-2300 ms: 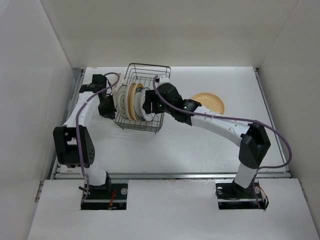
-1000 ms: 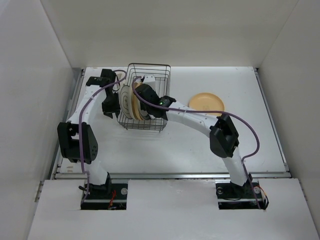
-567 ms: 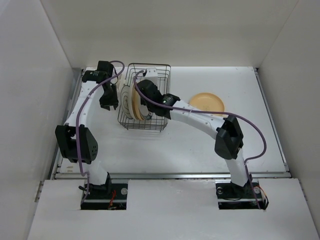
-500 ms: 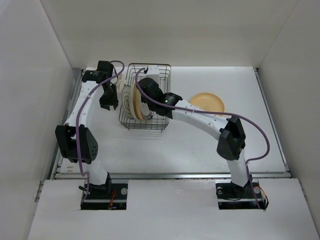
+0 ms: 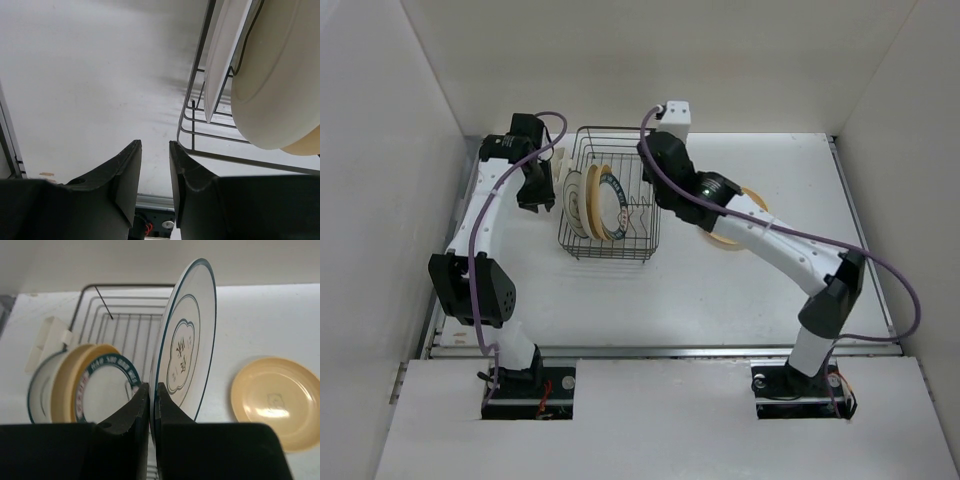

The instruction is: Unload the plates from the dish rack

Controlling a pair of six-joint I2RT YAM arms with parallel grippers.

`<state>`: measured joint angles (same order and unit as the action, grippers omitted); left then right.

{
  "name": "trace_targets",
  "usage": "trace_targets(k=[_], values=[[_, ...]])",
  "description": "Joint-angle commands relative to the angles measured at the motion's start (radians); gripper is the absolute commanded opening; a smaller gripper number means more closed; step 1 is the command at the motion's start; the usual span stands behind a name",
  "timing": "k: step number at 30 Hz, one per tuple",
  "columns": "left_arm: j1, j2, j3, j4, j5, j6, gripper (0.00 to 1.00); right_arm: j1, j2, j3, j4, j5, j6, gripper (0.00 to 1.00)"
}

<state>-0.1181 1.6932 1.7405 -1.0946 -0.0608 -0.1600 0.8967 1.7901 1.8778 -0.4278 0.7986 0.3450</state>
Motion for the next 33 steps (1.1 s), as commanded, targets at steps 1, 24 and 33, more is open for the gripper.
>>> trace_targets(k=[1,24,33], values=[[0.001,-0.018,0.047,-0.022,0.006,0.022,0.26,0.005,-0.125,-0.121,-0.182,0.010,0.058,0.00],[-0.017,-0.018,0.117,-0.050,0.030,0.094,0.32,0.237,-0.078,-0.752,-0.264,-0.125,0.434,0.17],[-0.095,-0.009,0.194,-0.071,0.079,0.166,0.55,0.246,-0.202,-0.875,-0.088,-0.165,0.423,0.52]])
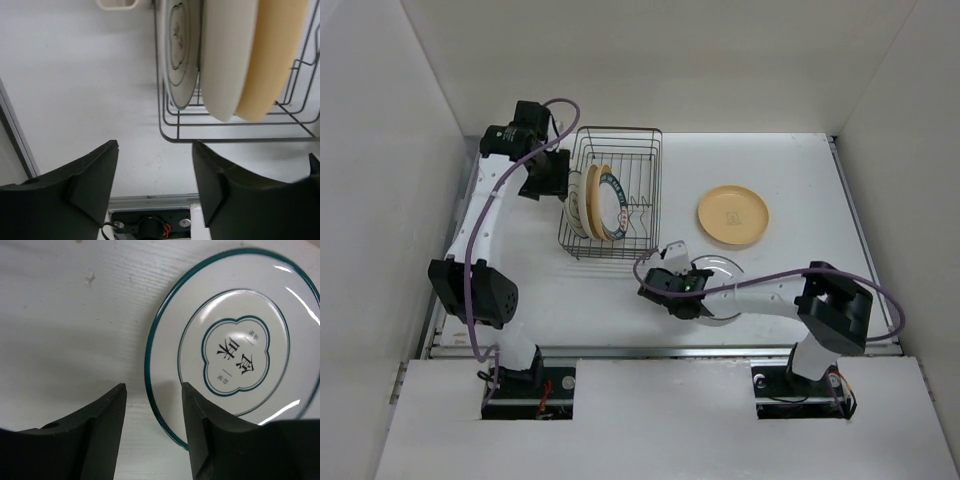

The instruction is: Unload the plates from the dish rack

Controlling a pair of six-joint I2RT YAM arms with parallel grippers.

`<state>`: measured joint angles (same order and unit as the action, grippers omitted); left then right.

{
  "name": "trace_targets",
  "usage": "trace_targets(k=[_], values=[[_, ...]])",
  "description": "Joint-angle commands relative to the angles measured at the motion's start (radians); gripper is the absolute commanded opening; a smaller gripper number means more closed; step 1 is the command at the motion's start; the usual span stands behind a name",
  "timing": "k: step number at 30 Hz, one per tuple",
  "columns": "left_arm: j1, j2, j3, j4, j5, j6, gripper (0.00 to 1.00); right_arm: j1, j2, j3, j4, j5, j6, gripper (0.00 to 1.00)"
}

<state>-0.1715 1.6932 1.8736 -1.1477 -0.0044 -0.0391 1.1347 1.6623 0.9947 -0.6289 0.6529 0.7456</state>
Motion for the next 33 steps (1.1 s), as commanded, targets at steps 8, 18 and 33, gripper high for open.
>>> trace_targets(k=[8,18,33], values=[[-0.221,0.106,0.208,-0.018,-0.212,0.113,0.71,0.008,-0.263,0.009,0.113,0.008,0.014,0.74],[-0.226,0.086,0.167,0.094,-0.431,0.008,0.56,0.008,-0.458,0.009,0.075,0.077,0.050,0.74],[-0.145,0.247,0.138,0.042,-0.330,-0.013,0.53,-0.001,-0.504,0.009,0.075,0.086,0.089,0.74]])
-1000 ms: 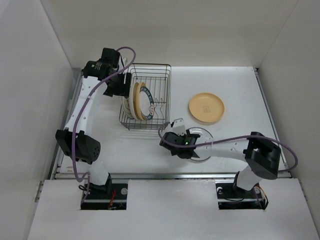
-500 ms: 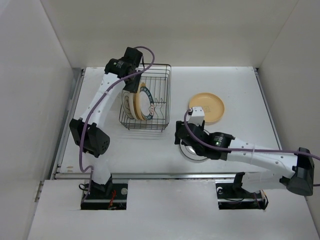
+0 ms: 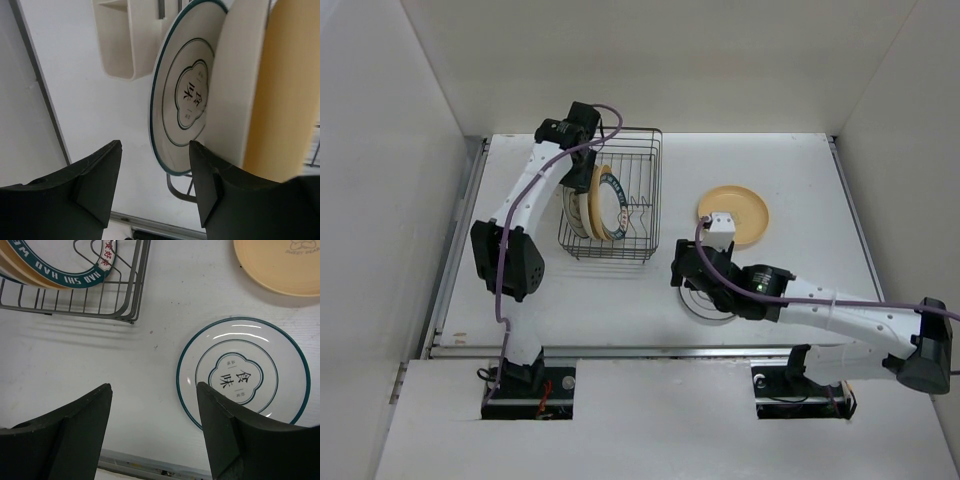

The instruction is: Unload the plates from the dish rack

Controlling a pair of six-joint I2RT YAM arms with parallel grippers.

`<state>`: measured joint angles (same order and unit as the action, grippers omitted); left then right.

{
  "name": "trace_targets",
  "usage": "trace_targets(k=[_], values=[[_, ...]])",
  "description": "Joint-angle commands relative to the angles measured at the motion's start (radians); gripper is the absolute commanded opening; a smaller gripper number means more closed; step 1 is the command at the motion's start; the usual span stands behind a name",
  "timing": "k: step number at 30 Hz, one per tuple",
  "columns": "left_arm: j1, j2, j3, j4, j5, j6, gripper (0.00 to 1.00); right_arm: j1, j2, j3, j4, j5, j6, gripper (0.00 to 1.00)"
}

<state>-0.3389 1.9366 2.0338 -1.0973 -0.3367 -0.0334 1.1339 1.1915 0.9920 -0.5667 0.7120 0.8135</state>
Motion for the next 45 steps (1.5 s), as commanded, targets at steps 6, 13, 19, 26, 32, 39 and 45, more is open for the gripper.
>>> trace_targets(k=[6,13,19,26,32,39,45], values=[[0.032,0.035,-0.055,0.028,-0.048,-0.010,0.43,0.000,-0.075,-0.009,0.013,0.027,0.030,0.74],[0.070,0.074,-0.055,0.001,0.067,-0.022,0.04,0.000,-0.075,-0.018,0.013,0.027,0.039,0.74],[0.070,0.010,-0.017,-0.029,0.085,-0.033,0.00,0.000,-0.075,-0.018,0.004,0.037,0.039,0.74],[0.070,-0.034,0.176,-0.047,0.042,-0.060,0.00,0.000,-0.033,0.023,0.004,0.037,0.030,0.74],[0.029,-0.122,0.223,0.040,-0.093,-0.026,0.00,-0.032,-0.033,0.065,0.011,0.012,0.053,0.74],[0.029,-0.237,0.219,0.163,-0.044,-0.049,0.00,-0.195,-0.165,0.017,0.238,-0.247,0.053,0.77],[0.029,-0.291,0.230,0.143,0.530,-0.120,0.00,-0.368,-0.260,-0.067,0.519,-0.643,-0.058,0.78]])
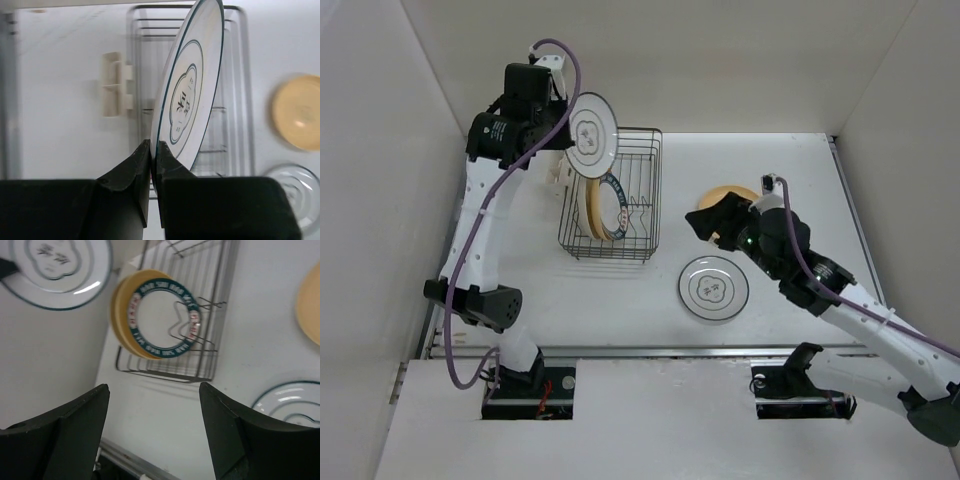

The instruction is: Unload the plates from the dish rack

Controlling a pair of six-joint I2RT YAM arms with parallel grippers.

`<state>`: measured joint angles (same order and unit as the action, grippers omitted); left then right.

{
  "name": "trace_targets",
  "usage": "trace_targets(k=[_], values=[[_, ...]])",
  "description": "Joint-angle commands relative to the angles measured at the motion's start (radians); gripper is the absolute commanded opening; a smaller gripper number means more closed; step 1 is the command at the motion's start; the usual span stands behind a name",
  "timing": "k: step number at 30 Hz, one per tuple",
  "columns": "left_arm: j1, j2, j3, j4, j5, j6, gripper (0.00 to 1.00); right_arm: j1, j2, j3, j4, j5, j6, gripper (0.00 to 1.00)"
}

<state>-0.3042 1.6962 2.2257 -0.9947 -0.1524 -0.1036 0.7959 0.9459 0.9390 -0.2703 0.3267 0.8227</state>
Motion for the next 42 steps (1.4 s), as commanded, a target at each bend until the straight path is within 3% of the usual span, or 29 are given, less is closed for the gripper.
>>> trace_targets(k=[1,4,7,18,24,31,32,33,36,38,40,41,42], values=[[-0.006,-0.040,0.038,0.031,0.417,-0.050,0.00,-0.041,-0.015,-0.014,0.235,-0.317,-0.080,0.78],[-0.006,0.014,0.038,-0.034,0.688,-0.027,0.00,-0.075,0.013,0.021,0.235,-0.360,-0.100,0.80],[-0.006,0.046,-0.020,-0.100,0.854,0.016,0.00,-0.107,0.034,0.021,0.235,-0.382,-0.100,0.80],[-0.006,0.068,-0.093,-0.200,1.118,0.127,0.00,-0.155,0.074,-0.028,0.168,-0.279,-0.082,0.80],[-0.006,0.048,-0.126,-0.239,1.143,0.171,0.00,-0.173,0.083,-0.048,0.134,-0.232,-0.062,0.80],[-0.024,0.059,-0.159,-0.262,1.163,0.200,0.00,-0.184,0.111,-0.091,0.328,-0.472,-0.062,0.49],[-0.024,0.059,-0.159,-0.262,1.163,0.200,0.00,-0.184,0.123,-0.091,0.329,-0.485,-0.062,0.31],[-0.035,0.059,-0.159,-0.262,1.151,0.200,0.00,-0.184,0.123,-0.091,0.338,-0.494,-0.062,0.23],[-0.035,0.068,-0.169,-0.252,1.094,0.174,0.00,-0.184,0.105,-0.115,0.338,-0.471,-0.048,0.03],[-0.035,0.068,-0.169,-0.242,1.056,0.163,0.00,-0.184,0.067,-0.126,0.329,-0.442,-0.019,0.00],[-0.035,0.068,-0.160,-0.232,0.955,0.153,0.19,-0.193,0.033,-0.141,0.300,-0.385,0.010,0.00],[-0.045,0.068,-0.159,-0.232,0.914,0.153,0.49,-0.193,-0.007,-0.155,0.283,-0.364,0.025,0.00],[-0.046,0.077,-0.149,-0.232,0.840,0.153,0.64,-0.193,-0.027,-0.155,0.263,-0.339,0.058,0.00]])
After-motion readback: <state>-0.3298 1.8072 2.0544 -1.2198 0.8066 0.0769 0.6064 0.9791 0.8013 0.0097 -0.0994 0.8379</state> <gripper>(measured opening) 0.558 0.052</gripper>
